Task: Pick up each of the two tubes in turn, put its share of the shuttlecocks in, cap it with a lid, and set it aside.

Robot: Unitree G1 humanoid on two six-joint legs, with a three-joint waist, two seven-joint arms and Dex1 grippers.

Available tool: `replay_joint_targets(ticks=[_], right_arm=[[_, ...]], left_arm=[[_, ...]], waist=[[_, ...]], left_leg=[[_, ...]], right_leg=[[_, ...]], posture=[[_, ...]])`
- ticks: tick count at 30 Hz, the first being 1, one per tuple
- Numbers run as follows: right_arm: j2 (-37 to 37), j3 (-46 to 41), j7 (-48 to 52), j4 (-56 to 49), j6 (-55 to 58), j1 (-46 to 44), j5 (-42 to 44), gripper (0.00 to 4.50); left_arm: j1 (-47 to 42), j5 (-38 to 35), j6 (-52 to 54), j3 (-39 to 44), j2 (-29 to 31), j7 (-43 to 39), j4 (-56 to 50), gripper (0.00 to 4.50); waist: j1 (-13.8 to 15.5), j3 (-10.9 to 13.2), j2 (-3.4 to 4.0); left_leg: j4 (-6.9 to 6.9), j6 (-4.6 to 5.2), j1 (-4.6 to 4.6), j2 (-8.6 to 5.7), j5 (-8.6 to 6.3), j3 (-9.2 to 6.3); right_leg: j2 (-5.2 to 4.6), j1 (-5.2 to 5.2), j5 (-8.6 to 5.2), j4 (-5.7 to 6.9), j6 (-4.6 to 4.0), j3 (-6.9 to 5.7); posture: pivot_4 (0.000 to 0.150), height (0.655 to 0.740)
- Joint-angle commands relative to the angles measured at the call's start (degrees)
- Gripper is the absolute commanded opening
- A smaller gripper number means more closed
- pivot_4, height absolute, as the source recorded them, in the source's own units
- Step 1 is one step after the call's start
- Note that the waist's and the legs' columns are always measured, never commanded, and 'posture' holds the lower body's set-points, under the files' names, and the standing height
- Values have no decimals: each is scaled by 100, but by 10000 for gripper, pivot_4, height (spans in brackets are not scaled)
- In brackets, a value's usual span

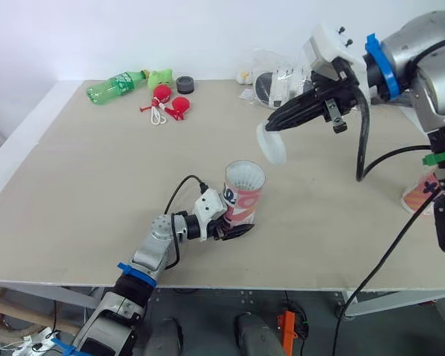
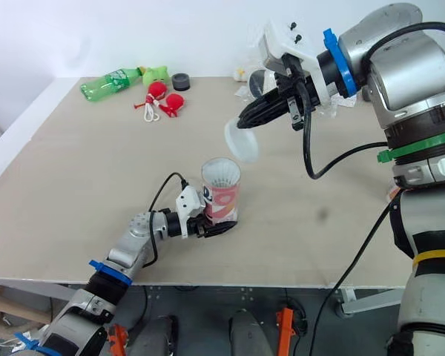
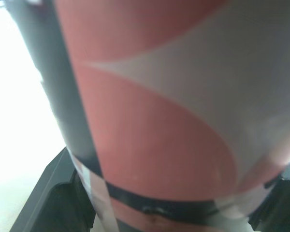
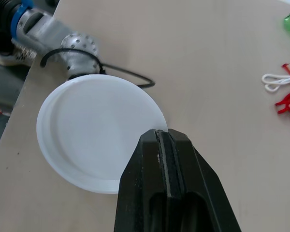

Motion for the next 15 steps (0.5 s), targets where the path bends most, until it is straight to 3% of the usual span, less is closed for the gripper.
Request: replay_joint_targets(ticks=[1, 15], right_arm=[[35, 255, 241, -26, -114, -268, 42, 493], [936, 741, 241, 195, -288, -646, -219, 493]], left_arm=[[-13, 151, -72, -17, 71, -19, 256, 31486], [-17, 184, -56, -65, 45, -7, 379, 31486]], waist=[[-1, -1, 2], [-8, -3, 5]], left_leg=[[0, 0, 3, 0, 0, 0], [2, 0, 5, 2, 0, -1]], right_leg=[[1, 1, 1, 0, -1, 0], [3, 3, 6, 4, -3, -1]], posture=[[1500, 7400], [1500, 7400]])
